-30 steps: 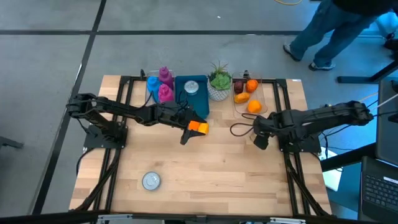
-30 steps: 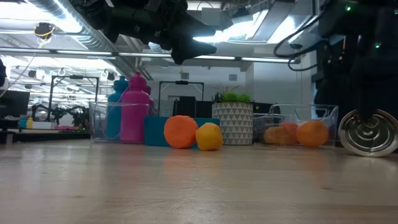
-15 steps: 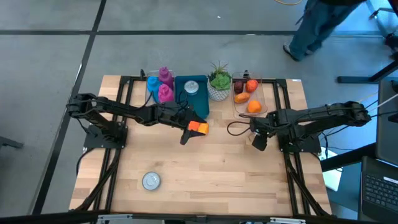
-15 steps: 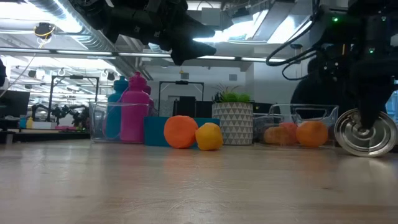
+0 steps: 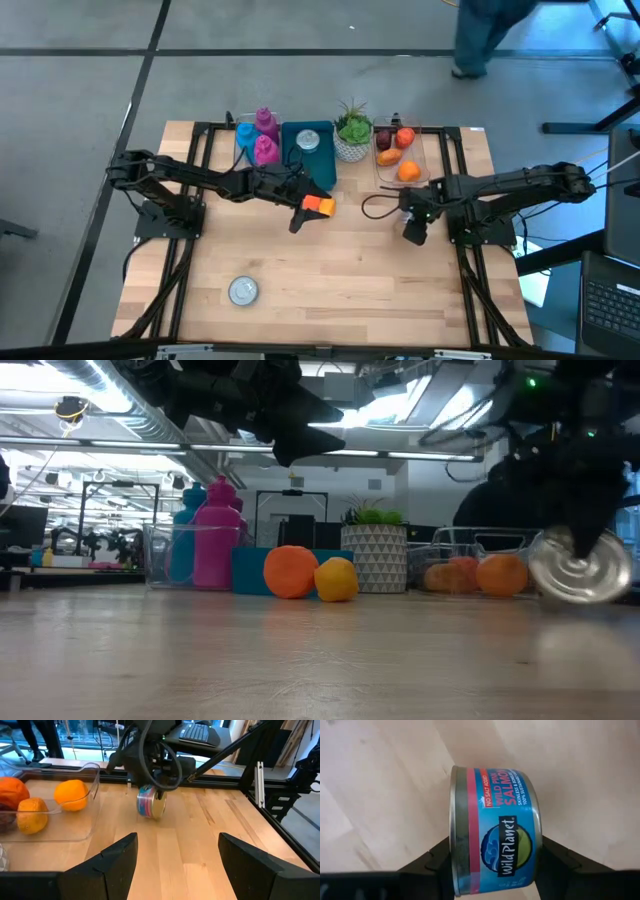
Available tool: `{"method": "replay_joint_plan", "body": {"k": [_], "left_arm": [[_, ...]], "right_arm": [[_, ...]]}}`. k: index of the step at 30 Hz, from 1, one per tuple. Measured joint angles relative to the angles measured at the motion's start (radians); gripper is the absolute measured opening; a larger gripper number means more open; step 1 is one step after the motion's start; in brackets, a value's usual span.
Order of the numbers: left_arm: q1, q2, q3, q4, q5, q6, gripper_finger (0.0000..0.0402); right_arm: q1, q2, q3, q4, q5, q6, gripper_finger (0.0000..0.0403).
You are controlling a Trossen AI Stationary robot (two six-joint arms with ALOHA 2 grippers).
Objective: Pick & Place Food Item
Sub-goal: Put the blue pink tuna can into the blue bin
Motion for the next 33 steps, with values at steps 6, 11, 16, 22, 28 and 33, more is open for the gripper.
{"method": "replay_joint_plan", "body": {"k": [6,11,16,22,28,33], "left_arm": [[0.019,-0.035,0.000,-0.019,0.000,0.000,0.0267],[0.058,-0.092,0.000,-0.092,-0.001,-0.005,0.0267],[0.101,-0.156,0.000,-0.144,-0.001,-0.001,0.0267],[0.153,-0.221,0.000,-0.158,-0.001,0.008,0.0267],[0.192,-0.225,0.000,-0.173,0.010,0.028,0.0267],[0.232,-0.224,0.000,-0.197,0.094,0.027,0.0267]], "right_arm": [[0.000,-0.001,0.102,0.021,0.033,-0.080,0.0193],[0.000,-0.021,0.193,0.102,0.046,-0.199,0.0193],[-0.003,-0.080,0.218,0.271,0.039,-0.308,0.0193],[-0.049,-0.116,0.218,0.429,0.011,-0.401,0.0193],[-0.177,-0.070,0.218,0.551,-0.136,-0.490,0.0193],[-0.314,-0.014,0.218,0.652,-0.260,-0.518,0.0193]]}}
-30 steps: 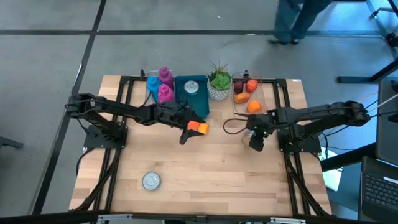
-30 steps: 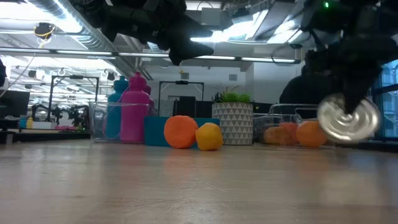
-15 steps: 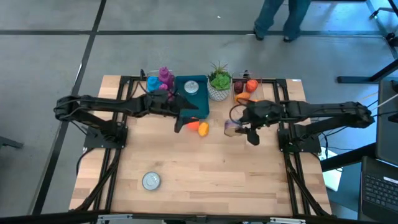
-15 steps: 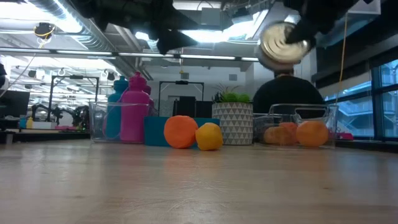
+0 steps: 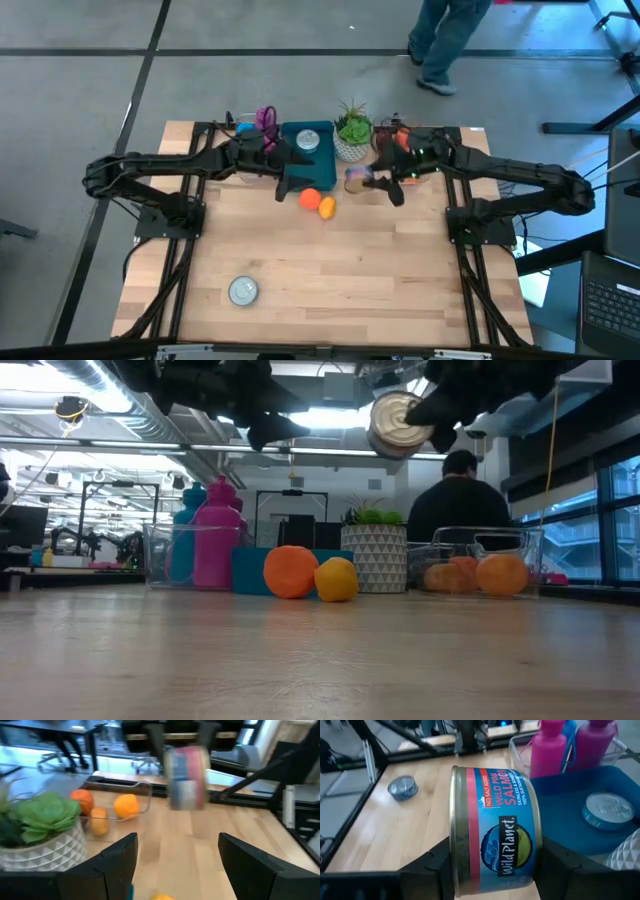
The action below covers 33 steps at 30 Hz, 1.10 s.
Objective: Pick & Place Food Item
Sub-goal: Put the blue pink tuna can into the blue bin
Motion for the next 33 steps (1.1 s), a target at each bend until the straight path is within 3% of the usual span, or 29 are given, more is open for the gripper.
{"method": "replay_joint_plan", "body": {"k": [6,14,18,25,29,33], "left_arm": [[0.018,0.000,0.000,-0.002,0.082,0.000,0.0267],[0.045,0.010,0.000,0.070,0.074,-0.069,0.0267],[0.065,0.014,0.000,0.065,0.021,-0.110,0.0267],[0.089,0.039,0.000,0.071,0.005,-0.123,0.0267],[0.111,0.041,0.000,0.086,-0.041,-0.105,0.0267],[0.133,0.041,0.001,0.116,-0.036,-0.114,0.0267]], "right_arm": [[-0.126,0.069,0.000,0.160,-0.173,0.006,0.0193],[-0.166,0.239,0.000,0.399,-0.265,0.037,0.0193],[-0.169,0.305,0.000,0.508,-0.335,0.071,0.0193],[-0.169,0.357,0.000,0.637,-0.340,0.085,0.0193],[-0.182,0.385,0.003,0.655,-0.286,0.083,0.0193],[-0.212,0.449,0.067,0.654,-0.312,0.121,0.0193]]}}
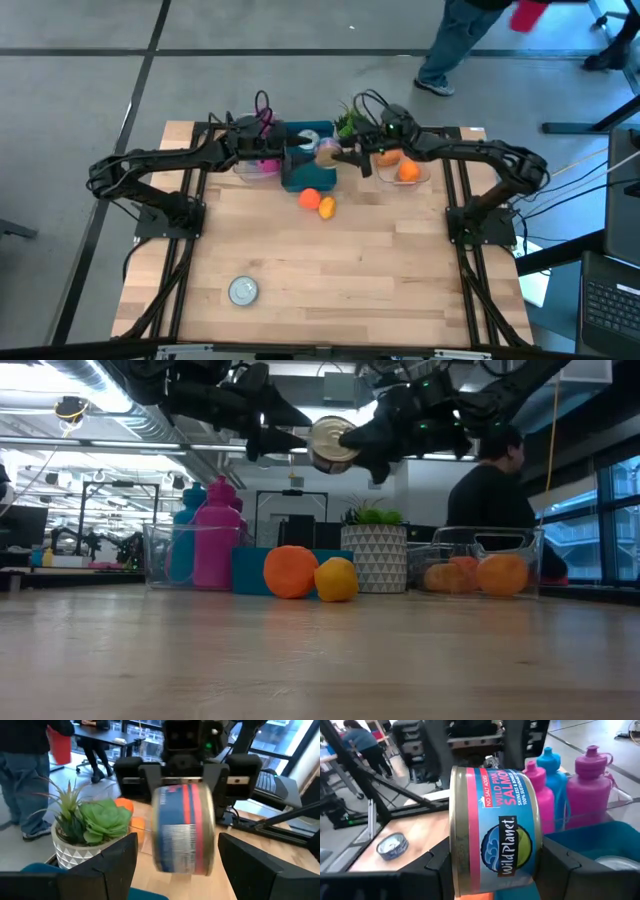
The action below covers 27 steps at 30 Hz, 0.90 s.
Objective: Pick & Place Food Item
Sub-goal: Put the blue pink tuna can into the blue bin
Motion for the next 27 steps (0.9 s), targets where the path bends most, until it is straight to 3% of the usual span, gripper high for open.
{"method": "replay_joint_plan", "body": {"k": [9,13,18,27], "left_arm": [[0.039,-0.044,0.000,-0.017,-0.003,0.061,0.0267],[0.063,-0.070,0.001,-0.099,0.004,0.058,0.0267],[0.087,-0.076,0.001,-0.179,-0.033,0.095,0.0267],[0.099,-0.071,0.001,-0.175,-0.048,0.106,0.0267]], "right_arm": [[-0.058,0.211,0.266,-0.219,-0.128,0.007,0.0193],[-0.066,0.269,0.352,-0.236,-0.195,0.009,0.0193],[-0.061,0.269,0.386,-0.237,-0.227,-0.002,0.0193],[-0.054,0.261,0.388,-0.251,-0.215,-0.021,0.0193]]}}
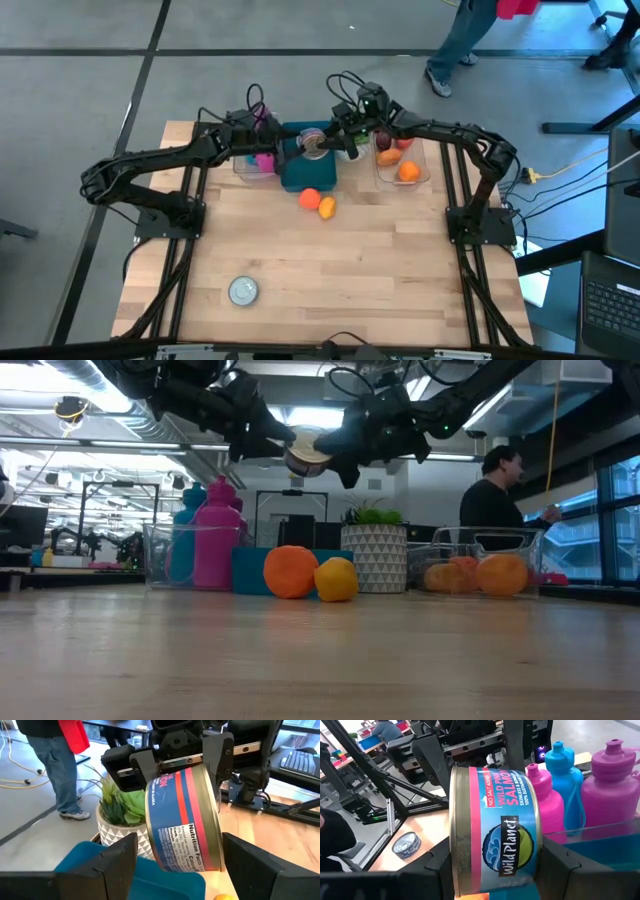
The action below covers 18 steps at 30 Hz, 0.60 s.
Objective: Pick & Place Food Item
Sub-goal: Put the blue pink tuna can into the blue bin
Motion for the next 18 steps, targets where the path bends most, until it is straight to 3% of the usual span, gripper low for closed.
{"method": "replay_joint_plan", "body": {"k": [4,9,18], "left_arm": [[0.000,0.001,0.000,0.011,0.012,-0.037,0.0267],[-0.001,0.008,0.000,0.076,0.107,-0.075,0.0267],[-0.006,0.057,0.000,0.088,0.110,-0.102,0.0247]], "right_arm": [[0.015,0.000,0.000,0.019,0.001,-0.005,0.0193],[0.045,-0.001,0.000,0.034,0.008,-0.029,0.0193],[0.058,-0.001,-0.001,0.045,0.021,-0.030,0.0193]]}}
